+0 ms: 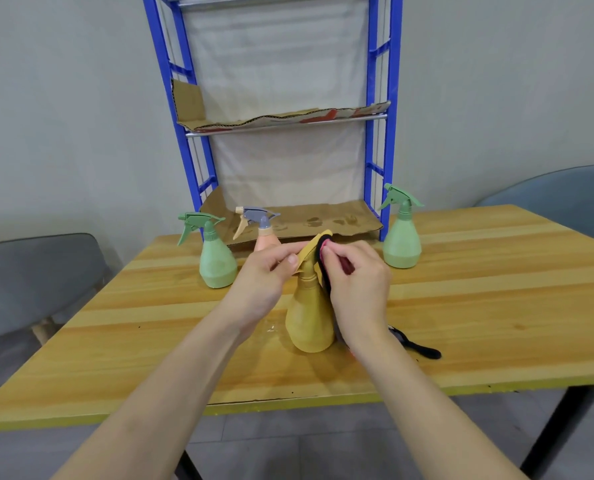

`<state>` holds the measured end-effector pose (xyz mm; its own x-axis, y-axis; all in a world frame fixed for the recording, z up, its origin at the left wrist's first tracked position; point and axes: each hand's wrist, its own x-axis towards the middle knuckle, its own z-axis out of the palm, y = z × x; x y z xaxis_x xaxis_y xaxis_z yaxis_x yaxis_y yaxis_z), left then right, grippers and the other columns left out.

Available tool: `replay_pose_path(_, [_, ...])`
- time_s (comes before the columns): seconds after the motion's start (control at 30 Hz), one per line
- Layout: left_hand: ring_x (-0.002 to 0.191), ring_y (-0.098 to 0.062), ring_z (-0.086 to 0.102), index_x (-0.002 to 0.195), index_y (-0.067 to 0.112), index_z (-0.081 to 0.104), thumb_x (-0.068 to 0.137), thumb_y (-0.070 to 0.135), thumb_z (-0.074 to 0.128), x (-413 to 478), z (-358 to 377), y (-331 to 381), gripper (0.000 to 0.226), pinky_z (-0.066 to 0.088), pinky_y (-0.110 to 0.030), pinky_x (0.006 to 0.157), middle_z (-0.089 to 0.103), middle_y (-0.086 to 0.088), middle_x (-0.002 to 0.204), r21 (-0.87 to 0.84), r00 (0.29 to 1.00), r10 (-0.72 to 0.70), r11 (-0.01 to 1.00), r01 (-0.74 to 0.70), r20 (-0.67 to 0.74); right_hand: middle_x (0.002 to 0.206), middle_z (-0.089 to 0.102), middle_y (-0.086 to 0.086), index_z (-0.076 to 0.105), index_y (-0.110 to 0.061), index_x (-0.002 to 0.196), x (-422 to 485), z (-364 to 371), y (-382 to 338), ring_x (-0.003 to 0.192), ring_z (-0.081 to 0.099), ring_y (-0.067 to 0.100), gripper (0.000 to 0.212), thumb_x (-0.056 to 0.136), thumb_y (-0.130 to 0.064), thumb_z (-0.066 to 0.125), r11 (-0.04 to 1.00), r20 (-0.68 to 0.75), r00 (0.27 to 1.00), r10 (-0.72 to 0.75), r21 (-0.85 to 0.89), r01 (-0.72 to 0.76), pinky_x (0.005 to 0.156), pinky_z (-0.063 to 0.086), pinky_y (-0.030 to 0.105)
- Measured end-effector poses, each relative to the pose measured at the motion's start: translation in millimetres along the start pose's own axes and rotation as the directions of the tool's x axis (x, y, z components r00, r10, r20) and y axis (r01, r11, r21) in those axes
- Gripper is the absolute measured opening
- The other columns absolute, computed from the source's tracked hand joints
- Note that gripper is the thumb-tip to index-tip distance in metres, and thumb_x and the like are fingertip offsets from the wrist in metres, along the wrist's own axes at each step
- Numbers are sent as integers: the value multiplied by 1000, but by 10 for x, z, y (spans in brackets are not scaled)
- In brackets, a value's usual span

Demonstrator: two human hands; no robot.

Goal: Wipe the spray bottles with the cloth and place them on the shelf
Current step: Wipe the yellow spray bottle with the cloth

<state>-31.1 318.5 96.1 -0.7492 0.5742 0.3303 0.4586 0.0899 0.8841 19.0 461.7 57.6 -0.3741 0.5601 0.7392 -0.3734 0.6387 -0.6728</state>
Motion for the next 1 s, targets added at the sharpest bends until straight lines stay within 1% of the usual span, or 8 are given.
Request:
replay_pose_path(0.1, [122,-8,62,129,35,72,110,14,45,8,13,-12,39,43,-18,90,72,7,124,-24,1000,-7,1000,7,-5,84,67,2,80,-8,93,-83,59,-10,75,61,11,5,93,-8,75,999,-3,999,-32,-11,32,69,49,27])
replay_pose_path(0.23, [103,8,62,131,30,71,110,12,45,-16,35,9,38,42,-4,80,72,13,116,-19,1000,-3,1000,3,-21,80,65,4,79,-5,88,-208,51,-22,72,57,10,2,90,-5,78,989,53,990,-132,-52,135,67,43,14])
replay_pose_path(0.33, [109,2,62,132,30,71,110,12,45,-30,51,9,39,41,-1,80,72,10,122,-22,1000,9,1000,-9,-19,82,65,0,77,-8,86,-78,12,13,75,57,6,5,92,-8,76,996,45,996,-75,-50,77,69,40,10])
replay_pose_path(0.43, [112,-1,62,131,30,71,110,10,45,-43,60,14,39,41,-3,82,72,9,123,-38,999,27,999,-28,-23,81,62,-4,73,-9,83,-45,12,22,77,56,4,10,93,-10,75,999,67,998,-20,-48,23,68,38,11])
replay_pose_path(0.53, [114,-4,62,130,30,71,110,11,44,-39,91,-14,39,42,-10,86,71,4,124,-36,998,24,999,-26,-55,81,61,0,70,-6,81,-184,29,10,72,53,8,13,92,-8,76,992,114,989,-95,-78,104,66,40,16])
replay_pose_path(0.67, [118,-8,62,131,32,70,110,12,43,-51,135,-55,39,43,-15,90,70,1,126,-38,997,22,999,-25,-71,82,61,2,70,-6,81,-226,-5,23,72,54,13,13,92,-8,76,980,139,979,-149,-113,165,65,39,14])
replay_pose_path(0.87, [126,-15,60,128,39,71,109,14,44,-21,128,-107,41,46,-42,113,68,0,128,-9,993,31,999,-33,-111,71,57,-9,70,-10,71,-121,40,-65,69,54,10,21,90,-15,78,989,147,979,143,9,-146,63,38,20])
replay_pose_path(1.0, [124,-14,59,133,32,70,109,16,45,-33,146,-99,38,45,-41,114,66,0,125,-14,994,12,1000,-14,-111,75,63,2,72,-11,71,-136,-2,-41,71,58,15,21,90,-18,78,984,170,970,172,21,-178,66,45,29])
